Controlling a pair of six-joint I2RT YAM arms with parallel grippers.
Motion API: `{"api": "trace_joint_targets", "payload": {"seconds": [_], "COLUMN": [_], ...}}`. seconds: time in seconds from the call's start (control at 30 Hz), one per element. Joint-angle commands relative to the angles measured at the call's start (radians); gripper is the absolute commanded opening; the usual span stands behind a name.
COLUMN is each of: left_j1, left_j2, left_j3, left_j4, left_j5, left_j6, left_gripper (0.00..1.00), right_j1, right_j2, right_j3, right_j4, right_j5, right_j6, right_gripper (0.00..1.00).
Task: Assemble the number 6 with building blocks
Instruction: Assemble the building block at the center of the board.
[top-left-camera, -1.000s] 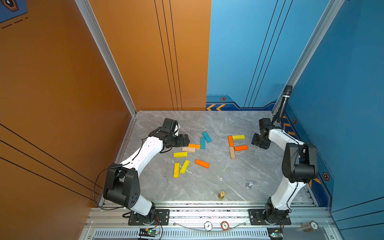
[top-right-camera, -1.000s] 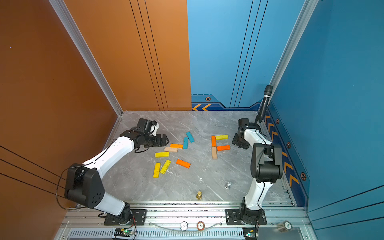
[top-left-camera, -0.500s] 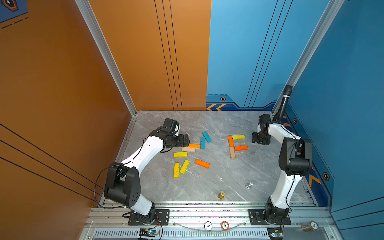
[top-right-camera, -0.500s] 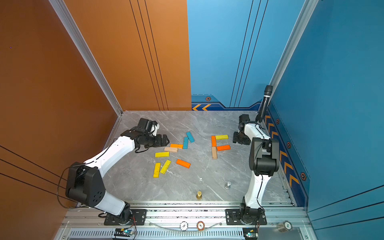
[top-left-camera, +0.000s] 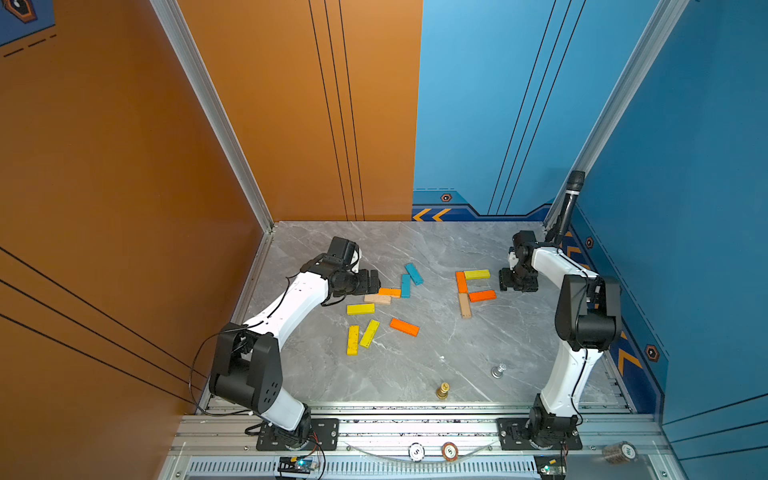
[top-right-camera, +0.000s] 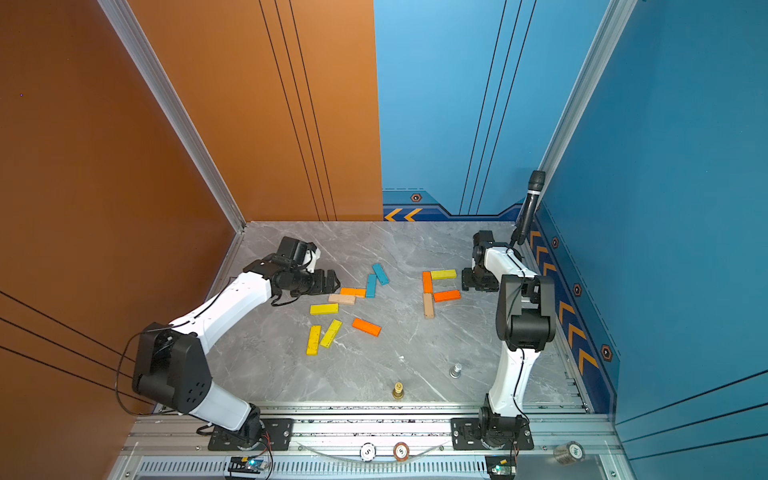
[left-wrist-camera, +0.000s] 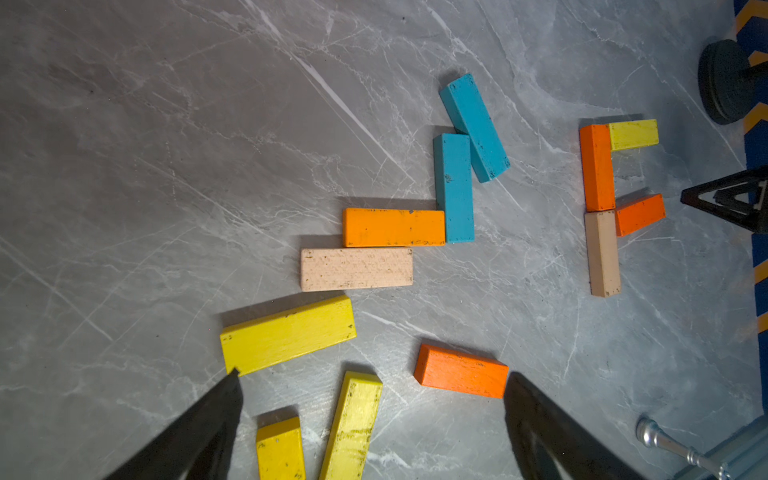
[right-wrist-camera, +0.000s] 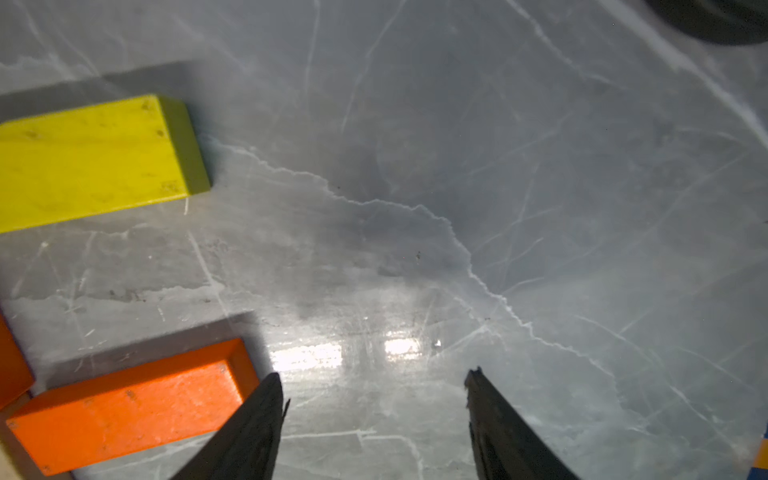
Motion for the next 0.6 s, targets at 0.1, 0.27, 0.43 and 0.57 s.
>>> {"api": "trace_joint_targets", "payload": {"seconds": [0.1,0.27,0.43,0.57], "left_j1": [-0.009,-0.011,-0.012,-0.012], "left_j2": [-0.004,-0.008,-0.013,-0.014], "left_j3": [0.026,0.025,0.025,0.025], "left_j4": [-0.023,-0.024,-0.023,-0.023], "left_j5": [0.0,0.001,0.001,0.0], "left_j6": [0.021,0.021,0.021,0.021], "left_gripper": [0.98,0.98,0.98,0.98], "right_j1": [0.031,0.035,0.037,0.035], "right_j2": [0.041,0.043,0.039,0.027], "right_j3": [0.015,0.017,0.013,0.023], "right_j4": [-0.051,-0.053,-0.058,-0.059], "right_j5": [0.038,0.044,0.049,0.06], "right_j6": [-0.023,-0.021,-0.018,-0.007], "right_gripper": [0.72,0.74,0.74,0.74]}}
